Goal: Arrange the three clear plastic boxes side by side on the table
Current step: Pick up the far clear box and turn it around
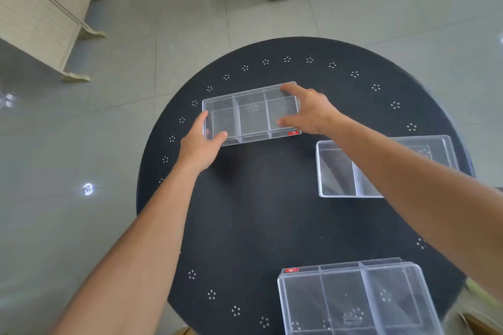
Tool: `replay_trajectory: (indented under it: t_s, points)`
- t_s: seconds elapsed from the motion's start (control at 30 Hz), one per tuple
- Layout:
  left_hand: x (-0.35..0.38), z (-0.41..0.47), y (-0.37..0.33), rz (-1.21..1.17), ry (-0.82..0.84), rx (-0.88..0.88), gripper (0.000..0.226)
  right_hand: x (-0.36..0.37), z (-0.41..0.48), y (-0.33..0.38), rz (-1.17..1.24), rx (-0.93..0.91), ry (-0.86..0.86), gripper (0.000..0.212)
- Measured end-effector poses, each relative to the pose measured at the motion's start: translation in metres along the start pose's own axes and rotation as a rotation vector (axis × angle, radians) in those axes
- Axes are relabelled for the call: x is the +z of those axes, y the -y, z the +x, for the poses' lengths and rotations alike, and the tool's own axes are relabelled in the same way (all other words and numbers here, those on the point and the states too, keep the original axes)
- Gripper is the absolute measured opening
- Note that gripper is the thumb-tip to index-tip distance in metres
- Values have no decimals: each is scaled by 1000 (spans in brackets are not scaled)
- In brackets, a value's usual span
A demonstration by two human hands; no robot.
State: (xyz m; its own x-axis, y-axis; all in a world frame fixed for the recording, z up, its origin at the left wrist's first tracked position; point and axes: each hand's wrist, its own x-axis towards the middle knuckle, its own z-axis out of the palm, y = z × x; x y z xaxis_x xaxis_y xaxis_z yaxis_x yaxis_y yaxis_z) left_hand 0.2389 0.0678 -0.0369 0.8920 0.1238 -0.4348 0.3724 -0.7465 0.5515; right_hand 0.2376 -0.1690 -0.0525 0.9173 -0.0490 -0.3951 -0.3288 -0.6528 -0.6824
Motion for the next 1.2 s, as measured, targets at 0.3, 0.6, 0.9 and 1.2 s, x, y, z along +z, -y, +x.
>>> replay_trajectory:
  t_s: [0.3, 0.6, 0.9, 1.2]
  points:
    - [-43, 9, 63, -130, -83, -74, 68, 58, 8, 52, 8, -33, 31, 72]
    - [-63, 17, 95, -215, -172, -120, 67, 94, 13, 89, 13, -26, 59, 73]
    - [-76, 23, 107, -234, -216, -151, 67, 113, 17, 107, 7, -33, 63, 72]
    - [-78, 25, 112, -235, -225, -148, 68, 120, 20, 110, 2, -40, 59, 74]
